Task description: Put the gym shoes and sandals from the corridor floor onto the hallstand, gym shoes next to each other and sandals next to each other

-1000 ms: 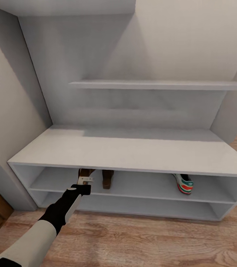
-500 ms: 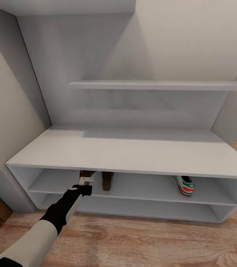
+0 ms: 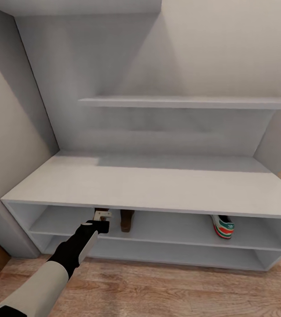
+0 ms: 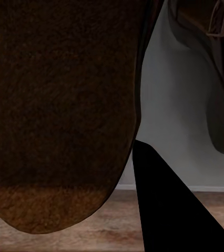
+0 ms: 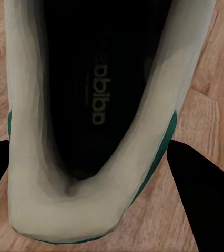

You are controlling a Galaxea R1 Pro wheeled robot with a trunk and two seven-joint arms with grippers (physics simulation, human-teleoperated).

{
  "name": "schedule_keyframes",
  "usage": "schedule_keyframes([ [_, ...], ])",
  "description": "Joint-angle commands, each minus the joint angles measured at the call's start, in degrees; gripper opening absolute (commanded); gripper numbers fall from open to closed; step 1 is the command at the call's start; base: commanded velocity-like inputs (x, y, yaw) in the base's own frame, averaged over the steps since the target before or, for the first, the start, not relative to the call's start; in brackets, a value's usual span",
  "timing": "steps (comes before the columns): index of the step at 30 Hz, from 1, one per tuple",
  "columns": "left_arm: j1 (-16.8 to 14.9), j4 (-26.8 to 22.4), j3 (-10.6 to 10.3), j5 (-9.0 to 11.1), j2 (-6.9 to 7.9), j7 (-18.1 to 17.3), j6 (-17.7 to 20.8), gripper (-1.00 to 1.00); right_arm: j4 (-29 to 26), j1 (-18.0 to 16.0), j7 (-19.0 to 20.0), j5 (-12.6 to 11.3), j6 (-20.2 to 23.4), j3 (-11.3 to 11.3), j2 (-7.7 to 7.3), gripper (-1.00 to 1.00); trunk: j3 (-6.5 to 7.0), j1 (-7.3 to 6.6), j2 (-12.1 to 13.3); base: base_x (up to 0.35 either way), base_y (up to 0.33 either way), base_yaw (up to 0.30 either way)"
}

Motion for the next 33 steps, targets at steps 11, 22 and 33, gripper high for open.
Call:
schedule_keyframes([
  [11, -0.10, -0.10, -0.32, 0.39, -0.06, 0.20, 0.47, -1.00, -0.10, -0.04, -0.09, -0.61, -0.16, 0.29, -0.01, -1.00, -0.90, 0.28, -0.46, 0.000, 0.000, 0.000],
  [22, -0.11, -0.11, -0.30, 0.40, 0.04, 0.06, 0.40, -1.00, -0.17, -0.06, -0.14, -0.65, -0.16, 0.30, -0.01, -1.00, -3.63, 0.52, -0.58, 0.000, 0.000, 0.000],
  [33, -0.11, -0.18, -0.32, 0.33, 0.01, 0.24, 0.31, -1.00, -0.14, -0.06, -0.14, -0.65, -0.16, 0.30, -0.01, -1.00, -3.68, 0.52, -0.58, 0.059, 0.000, 0.000],
])
